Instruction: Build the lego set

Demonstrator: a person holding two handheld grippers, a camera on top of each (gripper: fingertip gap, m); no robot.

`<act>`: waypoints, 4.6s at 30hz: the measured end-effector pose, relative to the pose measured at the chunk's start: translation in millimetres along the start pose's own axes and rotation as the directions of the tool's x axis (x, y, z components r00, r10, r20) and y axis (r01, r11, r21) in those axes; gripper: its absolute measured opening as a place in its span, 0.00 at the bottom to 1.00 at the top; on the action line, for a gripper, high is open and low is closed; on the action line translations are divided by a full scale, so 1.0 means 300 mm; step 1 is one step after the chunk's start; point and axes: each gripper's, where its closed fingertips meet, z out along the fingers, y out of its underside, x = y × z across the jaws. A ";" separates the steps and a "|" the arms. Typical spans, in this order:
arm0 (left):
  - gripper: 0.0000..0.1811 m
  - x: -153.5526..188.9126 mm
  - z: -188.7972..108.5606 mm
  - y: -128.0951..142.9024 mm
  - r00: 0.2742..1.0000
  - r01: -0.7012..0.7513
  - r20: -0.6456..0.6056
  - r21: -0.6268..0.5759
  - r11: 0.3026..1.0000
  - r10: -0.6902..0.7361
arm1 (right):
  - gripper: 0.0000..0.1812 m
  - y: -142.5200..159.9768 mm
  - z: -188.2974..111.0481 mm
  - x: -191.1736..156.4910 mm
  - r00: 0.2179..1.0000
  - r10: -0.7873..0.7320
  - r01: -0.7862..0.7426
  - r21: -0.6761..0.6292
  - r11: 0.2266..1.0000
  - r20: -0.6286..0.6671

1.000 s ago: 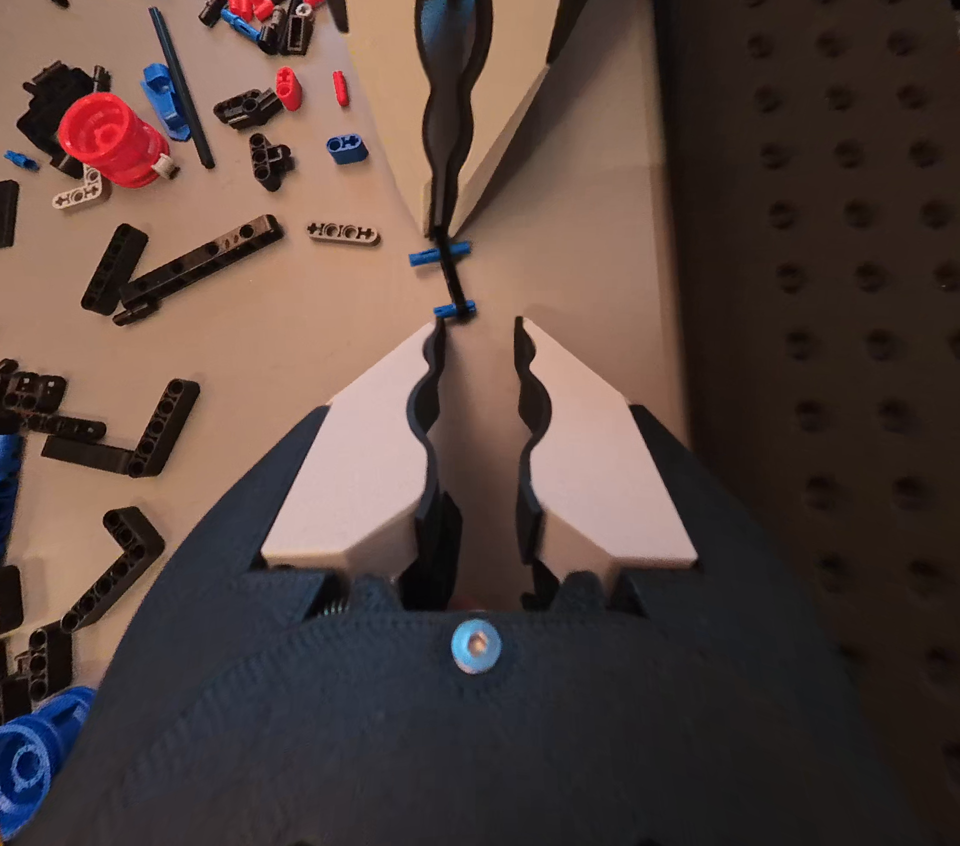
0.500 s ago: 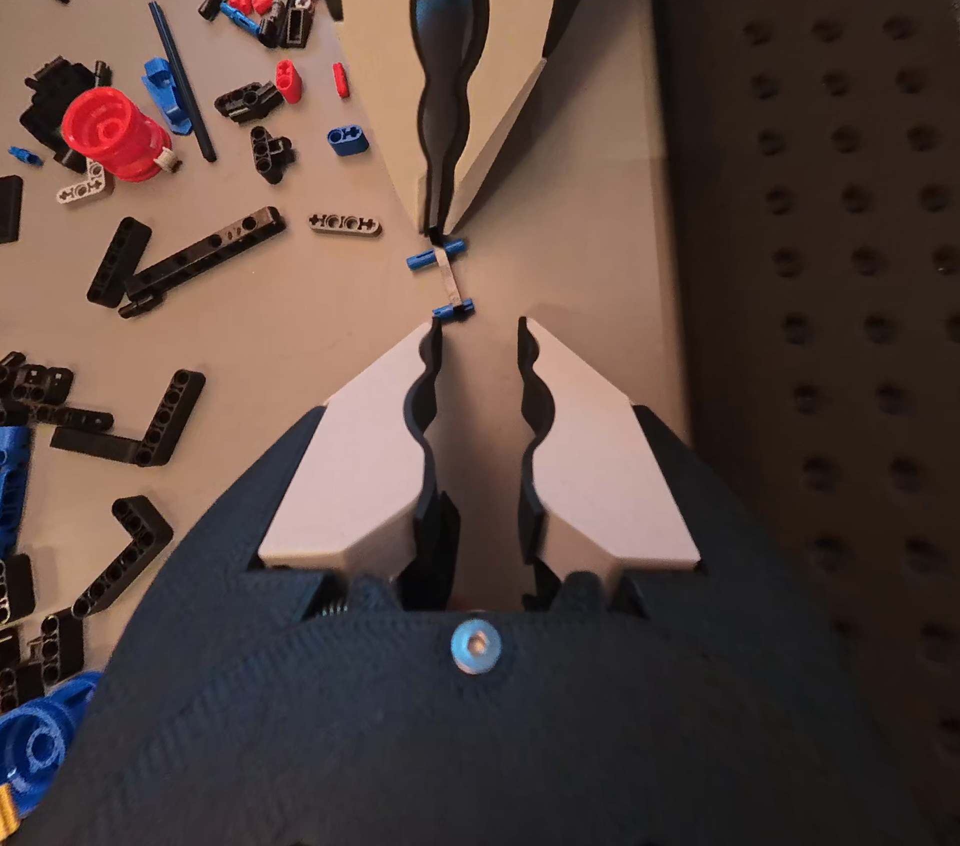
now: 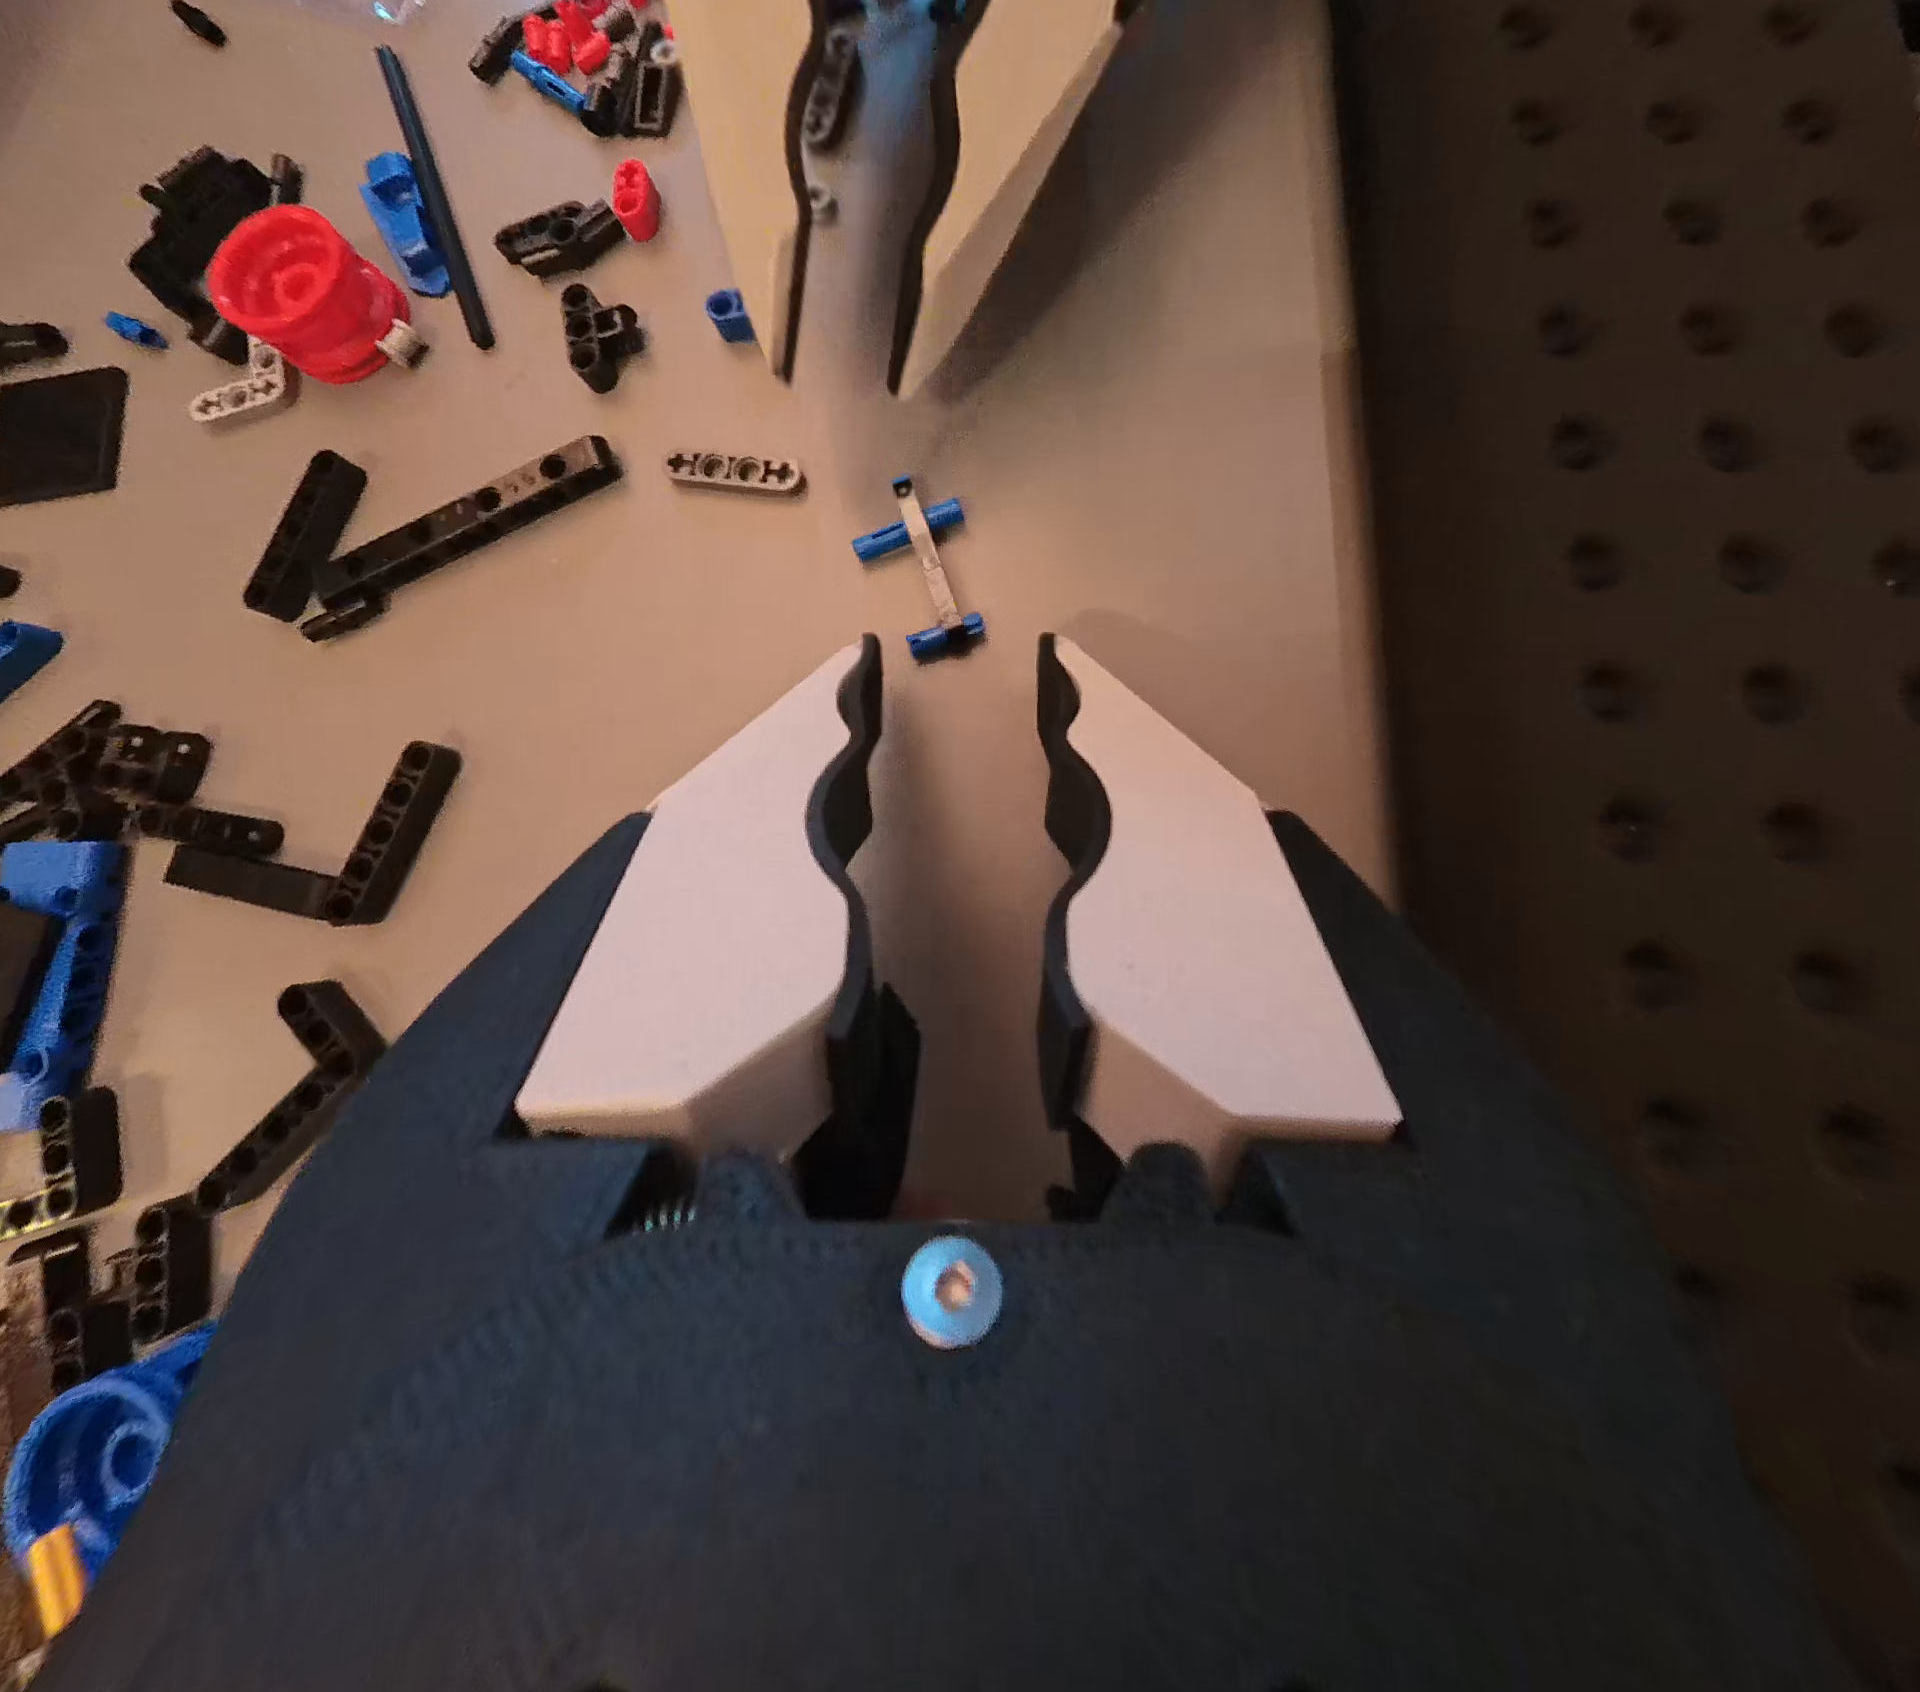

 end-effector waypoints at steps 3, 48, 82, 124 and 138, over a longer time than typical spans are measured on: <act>0.15 -0.009 -0.011 -0.013 1.000 0.000 0.018 0.017 1.000 0.000 | 0.07 0.026 -0.072 0.068 0.995 0.059 -0.058 0.011 0.998 -0.079; 0.05 0.019 0.061 -0.021 0.997 -0.062 0.037 -0.059 0.996 0.064 | 0.04 -0.195 0.141 0.497 0.991 0.073 -0.079 -0.057 0.995 -0.108; 0.07 -0.016 0.046 -0.005 0.995 -0.061 0.073 -0.075 0.995 0.067 | 0.05 -0.161 0.631 0.655 0.997 0.066 -0.059 -0.194 0.979 0.034; 0.16 -0.010 0.046 -0.017 0.993 -0.096 0.068 -0.053 0.994 0.099 | 0.00 -0.078 -0.103 0.292 0.973 0.225 -0.222 0.044 0.974 -0.059; 0.18 -0.012 0.034 -0.047 0.984 -0.151 0.083 -0.063 0.987 0.155 | 0.00 0.026 -0.091 0.014 0.983 0.163 -0.161 -0.030 0.986 0.088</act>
